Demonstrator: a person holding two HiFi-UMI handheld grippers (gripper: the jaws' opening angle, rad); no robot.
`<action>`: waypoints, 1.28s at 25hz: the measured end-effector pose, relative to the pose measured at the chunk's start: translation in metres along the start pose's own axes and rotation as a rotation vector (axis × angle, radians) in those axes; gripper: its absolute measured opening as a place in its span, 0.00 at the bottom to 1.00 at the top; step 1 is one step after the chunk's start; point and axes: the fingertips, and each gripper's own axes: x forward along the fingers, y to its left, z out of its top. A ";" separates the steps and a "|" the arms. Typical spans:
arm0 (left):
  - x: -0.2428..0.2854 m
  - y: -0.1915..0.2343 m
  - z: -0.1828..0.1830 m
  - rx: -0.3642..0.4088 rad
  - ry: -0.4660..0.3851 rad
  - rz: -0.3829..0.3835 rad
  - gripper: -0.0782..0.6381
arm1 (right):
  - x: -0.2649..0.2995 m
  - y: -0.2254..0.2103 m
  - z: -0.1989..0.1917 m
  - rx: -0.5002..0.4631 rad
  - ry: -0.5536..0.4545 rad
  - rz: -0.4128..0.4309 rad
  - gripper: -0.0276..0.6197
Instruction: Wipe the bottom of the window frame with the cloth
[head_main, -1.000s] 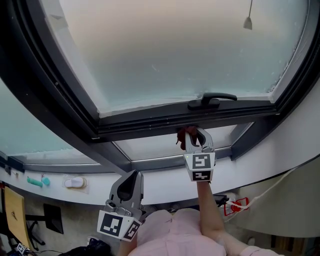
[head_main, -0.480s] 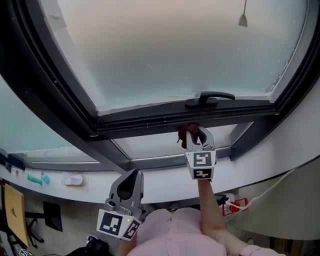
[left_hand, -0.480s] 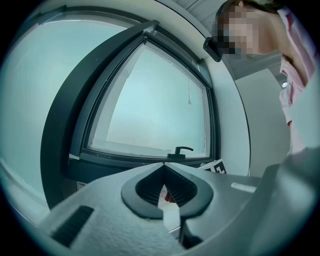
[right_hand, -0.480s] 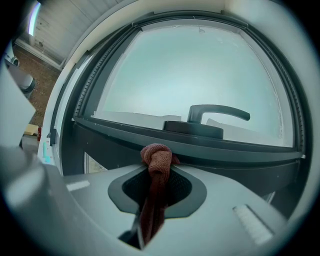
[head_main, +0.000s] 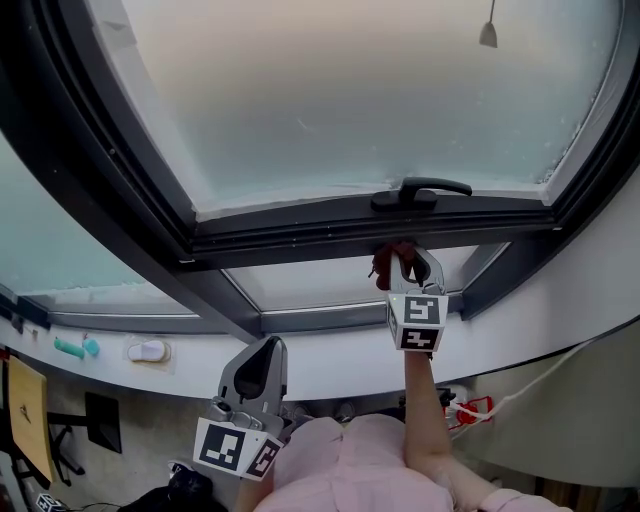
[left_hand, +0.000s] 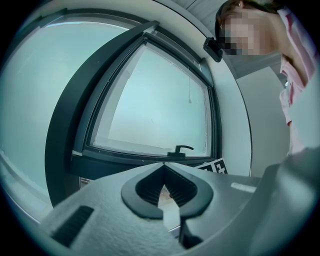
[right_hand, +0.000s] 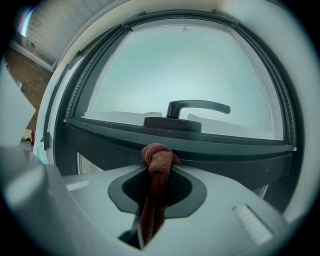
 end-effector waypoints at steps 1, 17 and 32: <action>0.000 -0.001 -0.001 -0.001 0.001 0.001 0.10 | 0.000 -0.002 0.000 0.003 0.000 -0.001 0.14; -0.001 -0.005 -0.003 -0.006 -0.002 0.021 0.10 | -0.002 -0.020 -0.006 0.022 0.011 -0.017 0.14; -0.013 0.004 -0.003 -0.011 -0.008 0.049 0.10 | -0.006 -0.047 -0.017 0.091 0.023 -0.089 0.14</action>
